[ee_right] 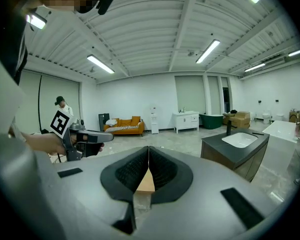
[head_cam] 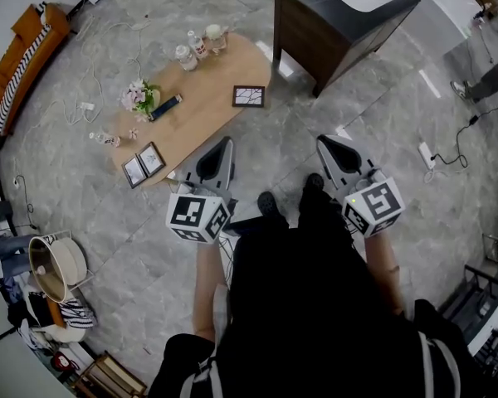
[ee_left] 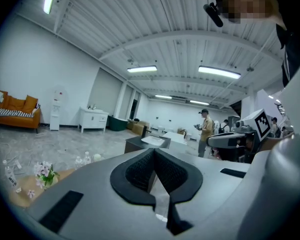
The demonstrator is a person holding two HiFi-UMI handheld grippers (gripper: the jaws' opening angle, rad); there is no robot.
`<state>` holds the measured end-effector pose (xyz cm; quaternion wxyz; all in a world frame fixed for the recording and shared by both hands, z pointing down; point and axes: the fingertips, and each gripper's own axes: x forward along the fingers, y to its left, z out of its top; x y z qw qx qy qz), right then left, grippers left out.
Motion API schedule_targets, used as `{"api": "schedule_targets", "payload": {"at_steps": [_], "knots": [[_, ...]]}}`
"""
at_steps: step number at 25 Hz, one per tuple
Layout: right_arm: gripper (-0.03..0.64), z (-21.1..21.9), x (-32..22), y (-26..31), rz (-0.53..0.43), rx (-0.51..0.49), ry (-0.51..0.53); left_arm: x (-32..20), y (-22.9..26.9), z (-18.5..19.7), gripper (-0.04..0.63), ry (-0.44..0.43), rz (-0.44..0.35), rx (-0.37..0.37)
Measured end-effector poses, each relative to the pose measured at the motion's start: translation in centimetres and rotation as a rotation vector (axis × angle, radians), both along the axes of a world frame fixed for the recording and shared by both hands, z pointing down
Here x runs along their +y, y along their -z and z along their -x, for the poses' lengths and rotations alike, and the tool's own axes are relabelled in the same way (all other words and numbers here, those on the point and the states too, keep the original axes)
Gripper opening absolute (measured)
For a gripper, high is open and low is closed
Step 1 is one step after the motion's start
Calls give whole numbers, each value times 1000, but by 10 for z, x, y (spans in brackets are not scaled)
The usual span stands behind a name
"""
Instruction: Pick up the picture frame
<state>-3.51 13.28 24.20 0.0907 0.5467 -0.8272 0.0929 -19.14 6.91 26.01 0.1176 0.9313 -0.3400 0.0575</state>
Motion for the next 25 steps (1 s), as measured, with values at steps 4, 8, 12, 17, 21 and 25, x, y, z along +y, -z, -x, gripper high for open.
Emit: {"api": "schedule_targets", "payload": {"at_steps": [4,8,12,17,21,25], "knots": [[14,-9,-21,-11,22,-16,27,-14,-9,-10,14,18,19,-22],[12,-19,-56,-12,26,-29,77,-36,-14,-17,14,72,35,-45],[13,-38,-97,-13,17,-53,143,-66,-15,-32,14,137,39,-75],[13,-76,-151,-9,22,-74,242,-106,-6,-69,14,226,28,-109],[14,-100,-189,-10,32,-88,336,-131,-11,-95,14,321,44,-147],[13,-123,-213,-27,88,-103,409,-149,-38,-124,14,393,90,-211]]}}
